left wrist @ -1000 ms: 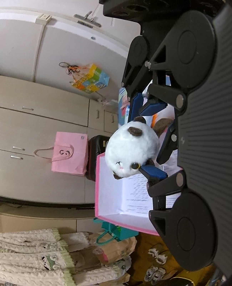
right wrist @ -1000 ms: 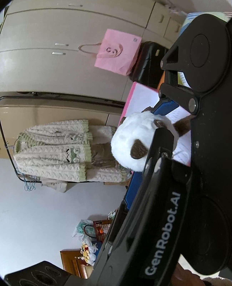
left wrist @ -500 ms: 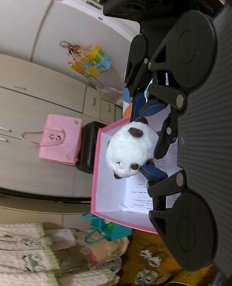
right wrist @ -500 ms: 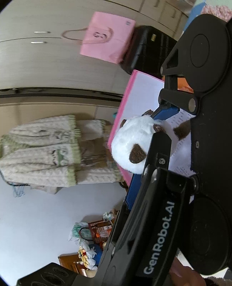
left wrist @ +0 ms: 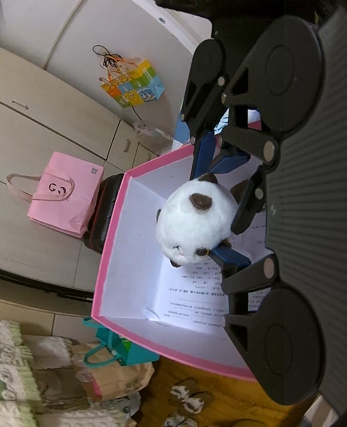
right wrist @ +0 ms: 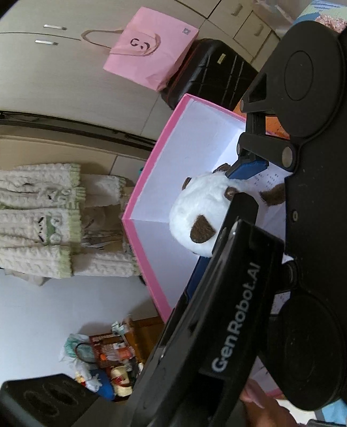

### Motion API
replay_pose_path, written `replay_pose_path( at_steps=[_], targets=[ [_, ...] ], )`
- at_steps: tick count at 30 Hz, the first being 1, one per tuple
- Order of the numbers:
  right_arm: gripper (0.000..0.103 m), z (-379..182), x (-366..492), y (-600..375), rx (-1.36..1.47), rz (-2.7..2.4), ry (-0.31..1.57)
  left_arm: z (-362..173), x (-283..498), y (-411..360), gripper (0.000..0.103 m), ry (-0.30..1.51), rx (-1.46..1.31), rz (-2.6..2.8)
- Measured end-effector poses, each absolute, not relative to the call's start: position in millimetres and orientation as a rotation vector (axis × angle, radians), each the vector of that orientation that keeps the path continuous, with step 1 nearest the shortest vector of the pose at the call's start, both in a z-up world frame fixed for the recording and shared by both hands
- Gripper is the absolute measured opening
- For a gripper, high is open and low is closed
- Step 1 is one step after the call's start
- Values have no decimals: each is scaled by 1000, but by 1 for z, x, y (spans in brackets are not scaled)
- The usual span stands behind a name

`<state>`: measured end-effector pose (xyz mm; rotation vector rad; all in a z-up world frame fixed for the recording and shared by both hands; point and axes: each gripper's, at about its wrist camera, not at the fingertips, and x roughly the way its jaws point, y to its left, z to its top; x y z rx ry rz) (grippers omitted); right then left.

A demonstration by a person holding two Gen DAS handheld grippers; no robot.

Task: Organize soft objects
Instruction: 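Lift the plush cat with the left gripper and carry it over the pink box, then lower the plush cat into the pink box and open the left gripper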

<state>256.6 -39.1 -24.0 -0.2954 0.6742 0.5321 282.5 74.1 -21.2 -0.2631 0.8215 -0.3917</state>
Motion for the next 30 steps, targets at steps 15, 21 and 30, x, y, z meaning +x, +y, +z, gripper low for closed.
replay_pose_path(
  at_steps=[15, 21, 30],
  targets=[
    [62, -4, 239, -69, -199, 562, 644, 5, 257, 84, 60, 769, -237, -389],
    [62, 11, 211, -85, -149, 576, 628, 28, 226, 91, 61, 703, -188, -385],
    [63, 35, 159, -104, -119, 626, 623, 61, 164, 76, 62, 616, -68, -460]
  ],
)
